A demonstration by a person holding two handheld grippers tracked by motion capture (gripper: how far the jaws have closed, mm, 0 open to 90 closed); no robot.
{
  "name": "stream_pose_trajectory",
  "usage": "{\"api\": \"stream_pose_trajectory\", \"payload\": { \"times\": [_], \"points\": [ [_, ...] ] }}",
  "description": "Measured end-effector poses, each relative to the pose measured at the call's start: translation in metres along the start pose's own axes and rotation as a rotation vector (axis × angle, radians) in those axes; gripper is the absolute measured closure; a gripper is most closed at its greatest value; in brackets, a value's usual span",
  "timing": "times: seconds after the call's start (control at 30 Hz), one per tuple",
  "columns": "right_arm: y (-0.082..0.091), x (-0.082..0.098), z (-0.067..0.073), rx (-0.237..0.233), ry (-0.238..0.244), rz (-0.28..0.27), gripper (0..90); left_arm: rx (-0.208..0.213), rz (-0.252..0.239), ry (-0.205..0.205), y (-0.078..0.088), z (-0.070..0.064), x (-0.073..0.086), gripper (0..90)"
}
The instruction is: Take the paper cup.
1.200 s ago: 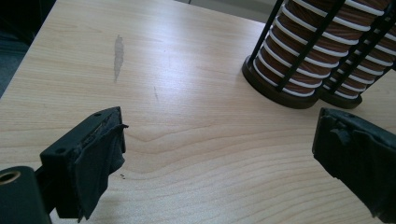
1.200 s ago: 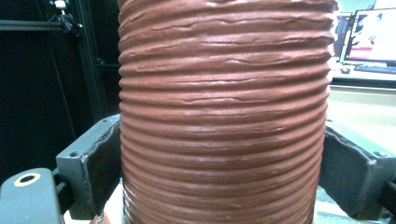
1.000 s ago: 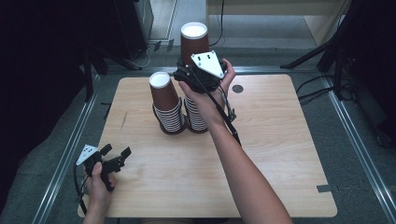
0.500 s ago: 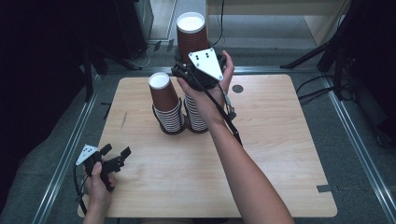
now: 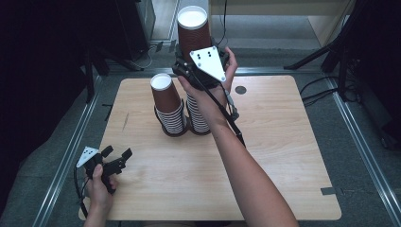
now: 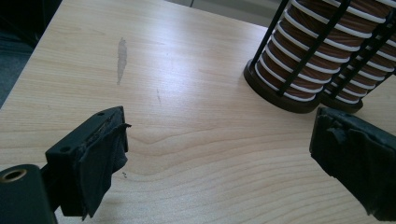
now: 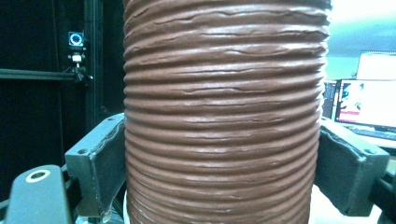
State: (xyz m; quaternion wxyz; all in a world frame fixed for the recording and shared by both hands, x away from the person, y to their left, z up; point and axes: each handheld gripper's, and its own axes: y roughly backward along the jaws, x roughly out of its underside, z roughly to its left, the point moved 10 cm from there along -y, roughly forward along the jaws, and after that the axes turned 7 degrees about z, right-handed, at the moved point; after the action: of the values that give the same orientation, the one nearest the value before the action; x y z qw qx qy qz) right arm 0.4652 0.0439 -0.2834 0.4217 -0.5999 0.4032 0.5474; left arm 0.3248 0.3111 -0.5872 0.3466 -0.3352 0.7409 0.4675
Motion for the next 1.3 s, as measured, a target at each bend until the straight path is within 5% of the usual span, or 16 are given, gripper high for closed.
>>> {"api": "stream_pose_trajectory", "payload": {
  "times": [1.03,1.3],
  "points": [
    [0.017,-0.041,-0.001,-0.021,-0.030,-0.107,13.6,-0.002,0.001,0.001,0.000,0.001,0.000,4.1],
    [0.023,-0.047,-0.010,-0.008,-0.031,-0.114,13.5,-0.001,0.001,0.001,0.001,0.001,0.000,4.1]
  ]
}}
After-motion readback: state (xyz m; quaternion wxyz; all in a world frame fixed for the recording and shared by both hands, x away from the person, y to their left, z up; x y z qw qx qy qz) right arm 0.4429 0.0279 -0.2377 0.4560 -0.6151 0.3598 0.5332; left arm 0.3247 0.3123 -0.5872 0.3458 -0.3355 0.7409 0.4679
